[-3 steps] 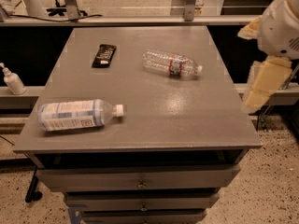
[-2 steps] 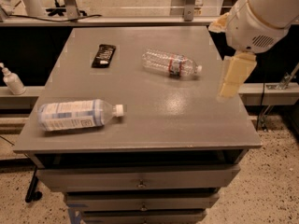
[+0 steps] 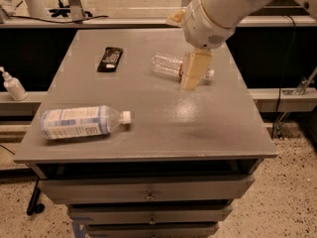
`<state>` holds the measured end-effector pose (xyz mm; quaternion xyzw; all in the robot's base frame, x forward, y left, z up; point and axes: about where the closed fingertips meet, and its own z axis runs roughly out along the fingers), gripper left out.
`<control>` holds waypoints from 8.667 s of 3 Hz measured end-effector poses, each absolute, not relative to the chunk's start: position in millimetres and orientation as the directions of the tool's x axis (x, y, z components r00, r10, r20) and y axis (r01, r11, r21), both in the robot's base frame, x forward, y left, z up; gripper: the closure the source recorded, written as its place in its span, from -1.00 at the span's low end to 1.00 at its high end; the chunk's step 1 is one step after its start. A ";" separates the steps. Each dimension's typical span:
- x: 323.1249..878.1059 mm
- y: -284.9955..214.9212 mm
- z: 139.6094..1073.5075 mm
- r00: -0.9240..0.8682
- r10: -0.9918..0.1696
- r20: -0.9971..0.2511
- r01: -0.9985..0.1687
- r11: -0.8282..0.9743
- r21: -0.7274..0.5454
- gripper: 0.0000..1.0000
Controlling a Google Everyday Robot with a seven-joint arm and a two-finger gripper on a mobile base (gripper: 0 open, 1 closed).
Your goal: Move rxbar chocolate near blue plastic bottle
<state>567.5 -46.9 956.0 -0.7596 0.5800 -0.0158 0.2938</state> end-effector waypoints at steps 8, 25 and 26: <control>726.6 126.0 854.9 0.078 -0.744 -0.664 -0.902 0.231 -0.364 -1.00; 511.8 8.7 885.3 0.023 -0.662 -0.749 -0.997 0.037 -0.064 0.01; 507.2 8.4 883.8 0.027 -0.663 -0.748 -0.998 0.022 -0.055 -0.46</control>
Offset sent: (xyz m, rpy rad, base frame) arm 0.0403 0.0334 -0.0208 0.1763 -0.0222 0.0268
